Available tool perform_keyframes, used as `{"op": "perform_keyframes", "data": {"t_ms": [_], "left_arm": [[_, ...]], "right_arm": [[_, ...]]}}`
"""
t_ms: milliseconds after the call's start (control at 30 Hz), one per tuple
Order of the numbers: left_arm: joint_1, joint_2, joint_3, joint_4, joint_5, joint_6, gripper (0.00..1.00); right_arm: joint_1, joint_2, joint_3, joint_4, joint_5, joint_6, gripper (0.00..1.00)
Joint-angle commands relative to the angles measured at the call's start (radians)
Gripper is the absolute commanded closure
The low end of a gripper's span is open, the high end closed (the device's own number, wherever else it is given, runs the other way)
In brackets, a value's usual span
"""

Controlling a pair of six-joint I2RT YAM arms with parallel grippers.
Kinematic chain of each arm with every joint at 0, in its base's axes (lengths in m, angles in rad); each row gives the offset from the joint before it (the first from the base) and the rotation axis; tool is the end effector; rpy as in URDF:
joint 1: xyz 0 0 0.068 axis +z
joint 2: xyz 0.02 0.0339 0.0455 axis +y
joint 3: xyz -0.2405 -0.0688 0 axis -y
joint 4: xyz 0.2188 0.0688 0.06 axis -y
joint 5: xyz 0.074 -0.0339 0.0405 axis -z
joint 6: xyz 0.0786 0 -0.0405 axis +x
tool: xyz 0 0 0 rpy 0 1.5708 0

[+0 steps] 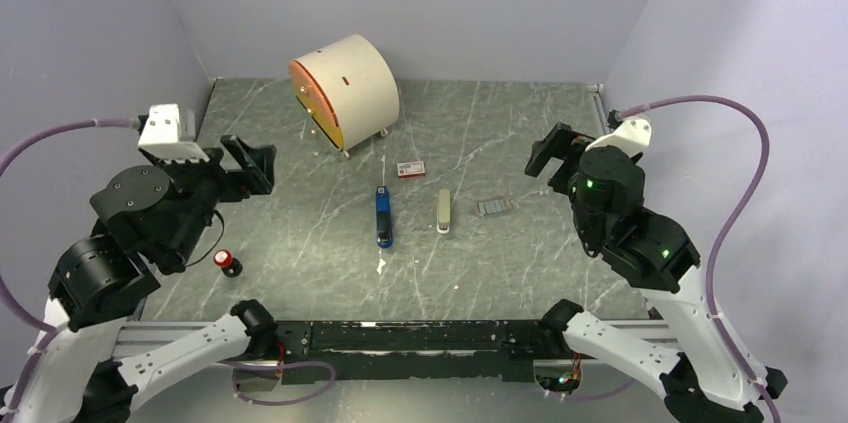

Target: Load the staples into the stapler

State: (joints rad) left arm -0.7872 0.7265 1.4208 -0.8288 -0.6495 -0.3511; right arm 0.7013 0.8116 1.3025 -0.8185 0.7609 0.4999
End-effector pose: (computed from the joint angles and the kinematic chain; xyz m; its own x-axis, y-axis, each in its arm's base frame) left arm 0.1080 -0.0411 0.4410 -0.1374 -0.2501 -0.9584 0.1000 0.9591 -0.2647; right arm 0.1443 0.0509 0.4019 -0.2006 0.2849 -0.9373 0.1455 0.9548 0.2591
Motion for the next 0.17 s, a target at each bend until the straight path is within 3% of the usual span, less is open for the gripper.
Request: {"op": "perform_keyframes", "data": {"t_ms": [0, 133], "left_arm": [[-0.001, -0.005, -0.005, -0.065, -0.016, 0.023, 0.03], [-0.001, 0.002, -0.013, -0.074, -0.012, 0.010, 0.03]], "right_arm": [[-0.001, 0.004, 0.014, -0.053, 0.025, -0.010, 0.00], [-0.001, 0.008, 0.017, -0.045, -0.002, -0.008, 0.00]]}}
